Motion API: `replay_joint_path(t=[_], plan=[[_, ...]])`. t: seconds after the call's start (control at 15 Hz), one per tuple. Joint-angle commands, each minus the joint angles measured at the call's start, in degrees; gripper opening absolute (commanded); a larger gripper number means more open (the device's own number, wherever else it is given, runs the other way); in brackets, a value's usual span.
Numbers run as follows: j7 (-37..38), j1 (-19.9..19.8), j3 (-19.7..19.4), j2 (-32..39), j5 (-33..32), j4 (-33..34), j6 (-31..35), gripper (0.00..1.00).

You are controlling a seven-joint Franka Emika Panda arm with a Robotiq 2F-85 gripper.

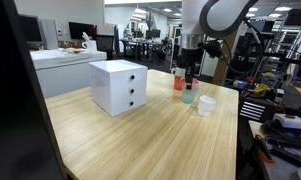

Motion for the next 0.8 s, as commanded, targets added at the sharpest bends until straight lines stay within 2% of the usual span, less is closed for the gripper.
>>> replay_joint_path(t=[0.0, 0.13, 0.2, 0.33, 0.53, 0.6, 0.73], plan=[[1.32, -0.45, 0.07, 0.54, -1.55, 0.26, 0.81, 0.06], [0.58, -0.27, 0.19, -0.06, -0.81, 0.5, 0.53, 0.02], [0.01, -0.18, 0.28, -0.45, -0.45, 0.67, 0.3, 0.33], [-0.24, -0.1, 0.38, -0.74, -0.28, 1.13, 0.33, 0.39], [-0.5, -0.13, 0.43, -1.03, 0.02, 1.77, 0.18, 0.6], [-0.33, -0.17, 0.4, -1.21, -0.11, 1.88, 0.21, 0.22], [-0.44, -0.23, 0.35, -1.44, -0.11, 1.92, 0.16, 0.17]])
